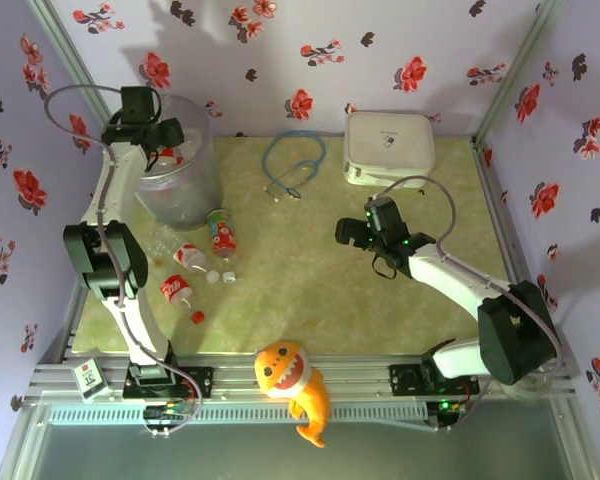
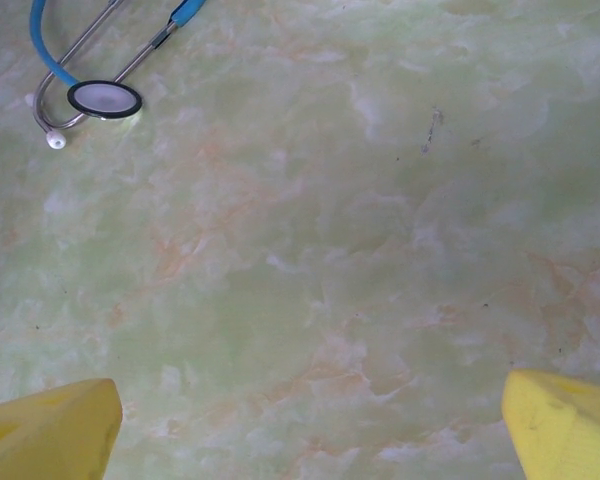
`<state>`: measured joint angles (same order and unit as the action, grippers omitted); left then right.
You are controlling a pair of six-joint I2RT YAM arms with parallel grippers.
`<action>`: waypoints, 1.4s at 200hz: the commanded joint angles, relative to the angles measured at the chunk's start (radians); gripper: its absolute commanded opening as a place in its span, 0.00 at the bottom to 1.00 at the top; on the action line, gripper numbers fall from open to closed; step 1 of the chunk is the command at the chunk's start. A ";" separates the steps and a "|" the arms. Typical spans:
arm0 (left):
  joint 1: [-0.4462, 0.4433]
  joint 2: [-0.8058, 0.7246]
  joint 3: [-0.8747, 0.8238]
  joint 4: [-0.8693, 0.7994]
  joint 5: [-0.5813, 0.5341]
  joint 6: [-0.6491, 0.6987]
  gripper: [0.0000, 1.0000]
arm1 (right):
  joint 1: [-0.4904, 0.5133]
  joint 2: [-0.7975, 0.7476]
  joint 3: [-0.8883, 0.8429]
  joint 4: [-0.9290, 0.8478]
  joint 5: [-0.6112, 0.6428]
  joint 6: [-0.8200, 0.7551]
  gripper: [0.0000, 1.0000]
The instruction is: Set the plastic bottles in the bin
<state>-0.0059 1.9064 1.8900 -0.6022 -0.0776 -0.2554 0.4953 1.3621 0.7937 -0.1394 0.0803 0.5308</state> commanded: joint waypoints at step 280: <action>-0.022 -0.058 0.206 -0.203 0.128 0.064 1.00 | -0.006 0.021 0.019 0.032 -0.025 0.002 0.99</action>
<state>-0.0166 1.9221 2.0590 -0.7189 0.0875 -0.2249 0.4953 1.3861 0.7937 -0.1253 0.0631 0.5312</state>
